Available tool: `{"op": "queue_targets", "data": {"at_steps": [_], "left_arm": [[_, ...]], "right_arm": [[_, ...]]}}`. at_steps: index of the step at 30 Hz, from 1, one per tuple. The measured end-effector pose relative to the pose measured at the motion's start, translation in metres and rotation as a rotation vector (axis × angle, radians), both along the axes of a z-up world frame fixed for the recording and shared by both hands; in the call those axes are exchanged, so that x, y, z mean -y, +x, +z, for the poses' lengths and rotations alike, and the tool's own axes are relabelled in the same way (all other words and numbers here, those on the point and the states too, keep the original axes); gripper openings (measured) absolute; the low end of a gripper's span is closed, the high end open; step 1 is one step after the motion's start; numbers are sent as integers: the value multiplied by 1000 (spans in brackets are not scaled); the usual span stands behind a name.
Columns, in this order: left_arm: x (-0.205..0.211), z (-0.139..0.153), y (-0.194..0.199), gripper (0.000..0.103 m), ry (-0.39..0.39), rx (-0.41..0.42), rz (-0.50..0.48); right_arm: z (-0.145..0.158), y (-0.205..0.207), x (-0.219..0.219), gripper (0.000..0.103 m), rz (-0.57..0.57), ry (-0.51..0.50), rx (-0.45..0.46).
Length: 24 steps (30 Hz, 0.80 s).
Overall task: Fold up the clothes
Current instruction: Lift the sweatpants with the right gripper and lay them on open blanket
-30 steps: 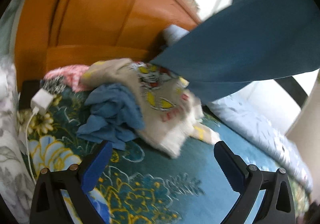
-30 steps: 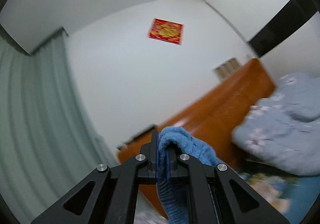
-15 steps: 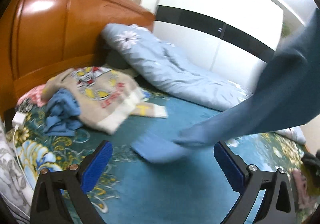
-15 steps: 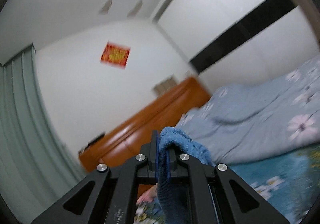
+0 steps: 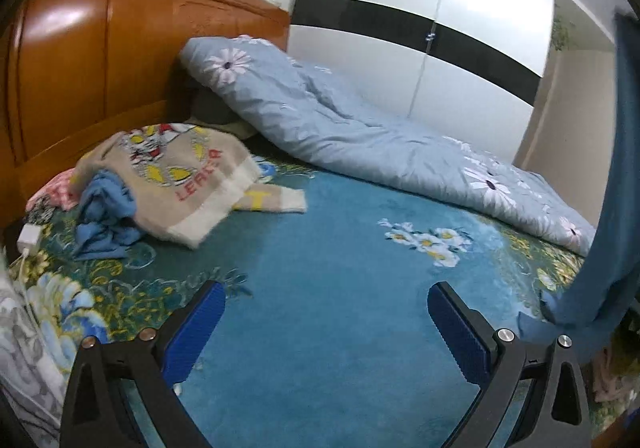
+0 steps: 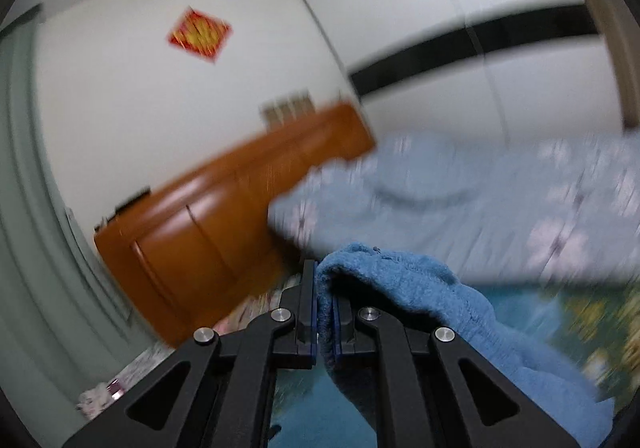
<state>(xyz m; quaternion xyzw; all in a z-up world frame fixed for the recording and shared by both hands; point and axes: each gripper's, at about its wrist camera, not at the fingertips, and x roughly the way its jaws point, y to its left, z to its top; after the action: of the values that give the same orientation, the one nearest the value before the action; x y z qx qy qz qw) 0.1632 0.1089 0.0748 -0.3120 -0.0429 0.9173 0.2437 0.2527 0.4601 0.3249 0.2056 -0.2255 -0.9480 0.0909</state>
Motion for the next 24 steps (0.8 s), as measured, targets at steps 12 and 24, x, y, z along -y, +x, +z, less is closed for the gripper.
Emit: {"op": "queue_targets", "data": {"at_steps": [12,24], "left_arm": [[53,-23,-21,103,39,86,109],[44,-57,-40,103,71,227,77]], "right_arm": [[-233,-171,123,7,332,-163,421],[-295,-173,160,75,422,-58,426]]}}
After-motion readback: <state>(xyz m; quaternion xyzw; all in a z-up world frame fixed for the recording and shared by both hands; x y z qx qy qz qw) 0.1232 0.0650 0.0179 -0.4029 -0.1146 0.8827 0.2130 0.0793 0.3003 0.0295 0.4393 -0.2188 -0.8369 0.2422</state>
